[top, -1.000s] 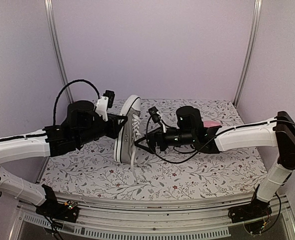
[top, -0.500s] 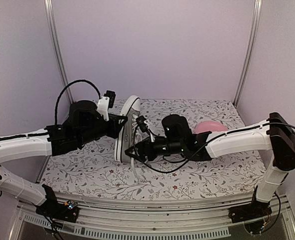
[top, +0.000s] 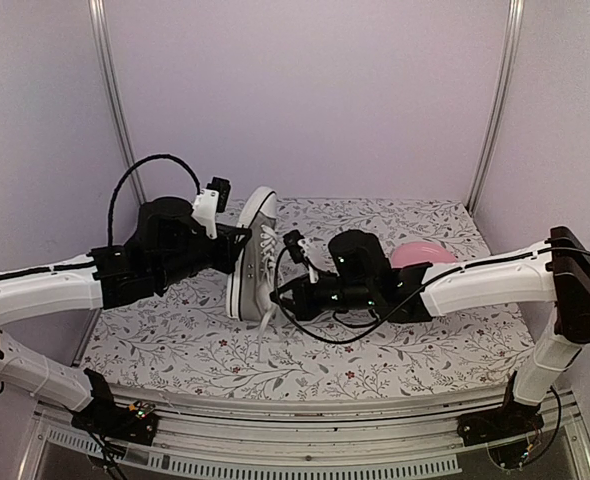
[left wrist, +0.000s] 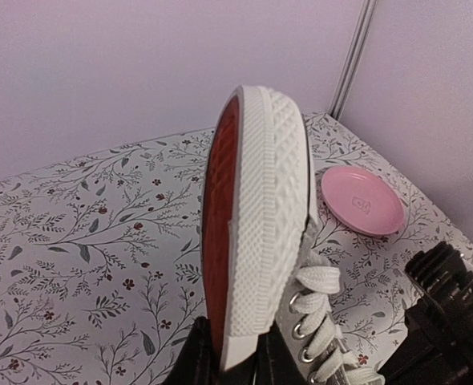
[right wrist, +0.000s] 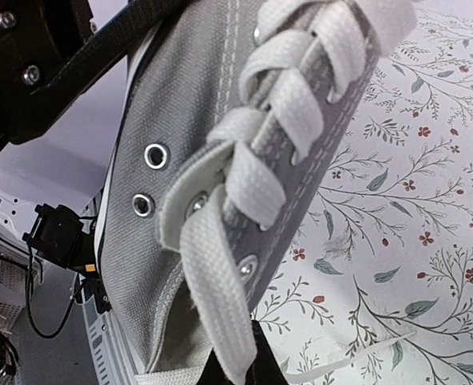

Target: Tie the shoes

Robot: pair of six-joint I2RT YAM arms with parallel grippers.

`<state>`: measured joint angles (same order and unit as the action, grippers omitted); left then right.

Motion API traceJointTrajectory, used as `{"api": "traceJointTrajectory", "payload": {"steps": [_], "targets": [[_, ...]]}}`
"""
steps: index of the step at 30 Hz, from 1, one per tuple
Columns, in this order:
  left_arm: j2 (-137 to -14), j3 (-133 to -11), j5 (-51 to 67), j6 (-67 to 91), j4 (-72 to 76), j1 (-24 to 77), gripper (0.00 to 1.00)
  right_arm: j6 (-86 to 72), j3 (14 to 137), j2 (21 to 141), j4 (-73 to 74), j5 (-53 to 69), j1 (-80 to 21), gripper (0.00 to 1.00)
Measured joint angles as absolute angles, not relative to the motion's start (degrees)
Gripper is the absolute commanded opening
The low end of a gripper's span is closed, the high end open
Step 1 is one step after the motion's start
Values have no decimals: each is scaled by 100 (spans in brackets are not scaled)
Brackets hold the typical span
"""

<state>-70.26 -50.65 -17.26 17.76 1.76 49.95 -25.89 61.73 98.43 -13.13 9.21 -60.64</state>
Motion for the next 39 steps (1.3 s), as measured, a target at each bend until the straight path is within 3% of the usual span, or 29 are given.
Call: {"api": "traceJointTrajectory", "payload": {"steps": [14, 27, 34, 39], "targets": [[-7389, -5404, -1702, 720, 104, 5076, 0, -2408, 6064, 8930, -222, 974, -5811, 2], [-9233, -6578, -1804, 2434, 1033, 5977, 0, -1719, 6287, 6875, 2252, 5, -5472, 2], [-9817, -6272, -1640, 3166, 1680, 5957, 0, -1737, 5940, 7118, 2226, 239, -5461, 2], [-10097, -5487, -1382, 3439, 1776, 5837, 0, -1973, 5315, 8003, 1472, 843, -5461, 2]]}}
